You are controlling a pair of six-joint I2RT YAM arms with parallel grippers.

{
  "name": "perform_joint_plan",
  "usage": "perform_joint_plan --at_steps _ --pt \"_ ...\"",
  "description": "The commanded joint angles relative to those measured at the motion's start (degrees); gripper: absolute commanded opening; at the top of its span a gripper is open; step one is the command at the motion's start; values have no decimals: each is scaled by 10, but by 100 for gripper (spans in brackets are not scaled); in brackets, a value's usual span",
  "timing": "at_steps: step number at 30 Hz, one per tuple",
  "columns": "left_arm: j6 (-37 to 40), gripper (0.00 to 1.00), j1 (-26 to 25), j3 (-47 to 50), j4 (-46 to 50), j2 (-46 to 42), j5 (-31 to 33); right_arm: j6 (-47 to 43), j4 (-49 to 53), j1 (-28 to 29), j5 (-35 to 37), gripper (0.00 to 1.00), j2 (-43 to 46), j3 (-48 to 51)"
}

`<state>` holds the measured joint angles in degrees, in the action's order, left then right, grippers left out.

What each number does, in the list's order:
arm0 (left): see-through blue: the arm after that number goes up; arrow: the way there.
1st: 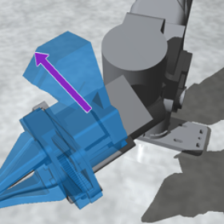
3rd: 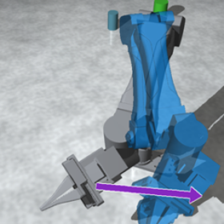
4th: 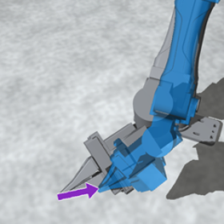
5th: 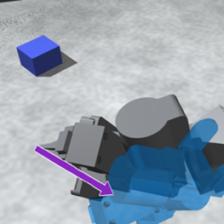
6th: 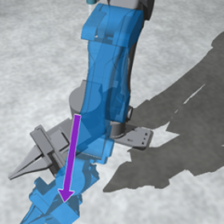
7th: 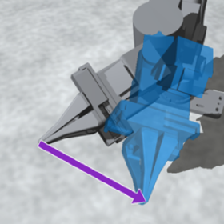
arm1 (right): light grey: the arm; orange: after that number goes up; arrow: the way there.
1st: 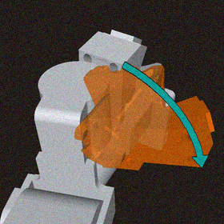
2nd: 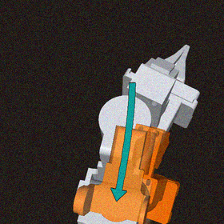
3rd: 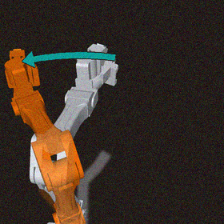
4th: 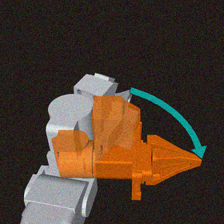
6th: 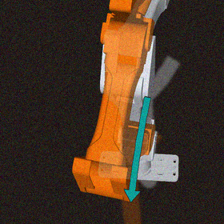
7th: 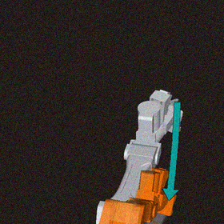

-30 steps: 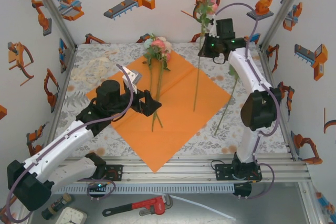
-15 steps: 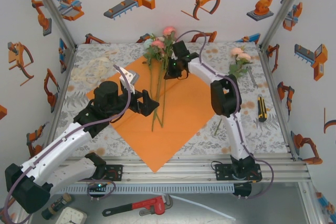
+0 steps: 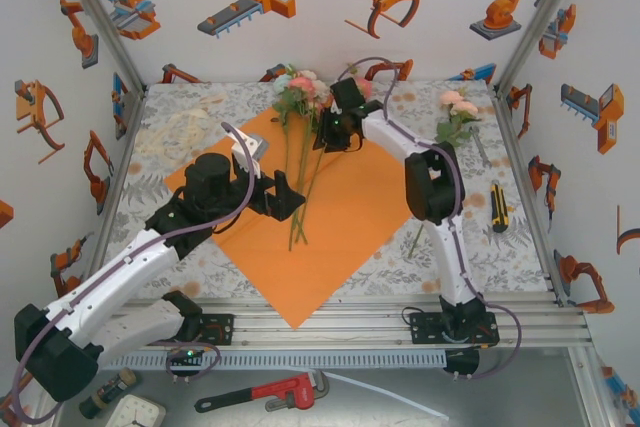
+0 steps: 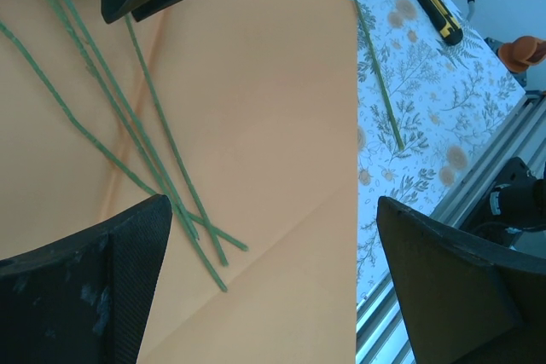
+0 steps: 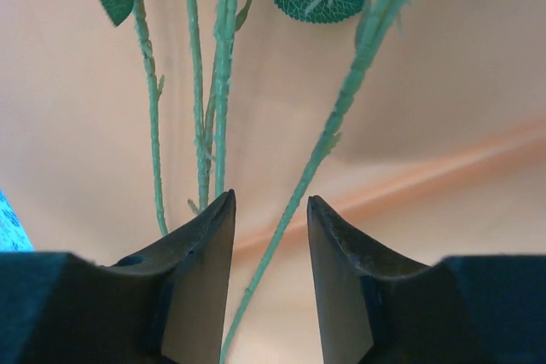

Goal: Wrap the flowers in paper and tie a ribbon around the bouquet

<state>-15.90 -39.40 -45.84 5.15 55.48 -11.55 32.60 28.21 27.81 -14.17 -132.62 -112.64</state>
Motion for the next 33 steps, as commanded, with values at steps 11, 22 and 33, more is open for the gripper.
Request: perform_joint_plan --at_steps 11,22,33 --pt "-17 97 -6 -1 -57 14 -67 -76 7 -153 168 44 294 247" --pt "27 97 -28 -18 -84 61 -226 -126 18 -301 210 45 218 279" --pt "36 97 -48 -28 -55 88 -168 -136 40 -316 212 39 130 225"
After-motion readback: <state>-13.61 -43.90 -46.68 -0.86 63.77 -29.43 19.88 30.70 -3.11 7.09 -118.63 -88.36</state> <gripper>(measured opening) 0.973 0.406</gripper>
